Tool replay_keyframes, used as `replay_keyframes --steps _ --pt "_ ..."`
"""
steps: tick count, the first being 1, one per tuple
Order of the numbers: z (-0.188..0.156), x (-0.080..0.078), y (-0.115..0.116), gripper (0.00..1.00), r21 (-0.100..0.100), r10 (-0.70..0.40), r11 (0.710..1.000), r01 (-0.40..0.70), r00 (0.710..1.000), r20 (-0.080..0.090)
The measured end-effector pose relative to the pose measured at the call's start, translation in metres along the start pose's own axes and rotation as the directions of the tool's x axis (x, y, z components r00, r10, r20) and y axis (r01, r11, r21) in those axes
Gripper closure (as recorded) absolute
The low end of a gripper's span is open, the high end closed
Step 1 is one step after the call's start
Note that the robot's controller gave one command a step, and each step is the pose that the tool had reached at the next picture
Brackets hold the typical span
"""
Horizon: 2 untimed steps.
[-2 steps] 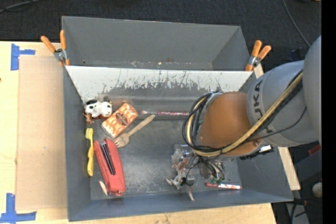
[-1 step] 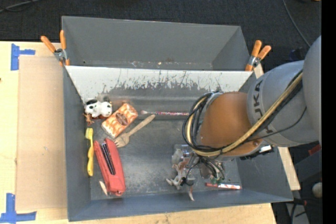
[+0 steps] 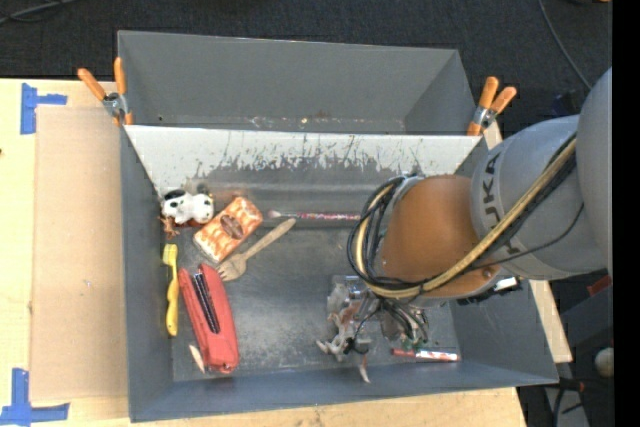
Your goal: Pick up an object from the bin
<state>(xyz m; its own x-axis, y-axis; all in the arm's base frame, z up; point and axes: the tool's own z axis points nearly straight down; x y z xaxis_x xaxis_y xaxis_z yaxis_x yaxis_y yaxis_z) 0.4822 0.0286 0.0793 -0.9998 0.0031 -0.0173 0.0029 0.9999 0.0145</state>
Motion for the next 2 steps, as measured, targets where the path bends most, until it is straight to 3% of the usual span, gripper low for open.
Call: replay_keyframes --steps 1,2 --pt "-0.004 -0.012 -0.041 1.0 -0.001 0.041 0.999 -0.041 0.999 -0.002" --pt "-0.017 -0.012 -0.049 1.0 -0.002 0.069 0.998 -0.069 0.998 -0.003"
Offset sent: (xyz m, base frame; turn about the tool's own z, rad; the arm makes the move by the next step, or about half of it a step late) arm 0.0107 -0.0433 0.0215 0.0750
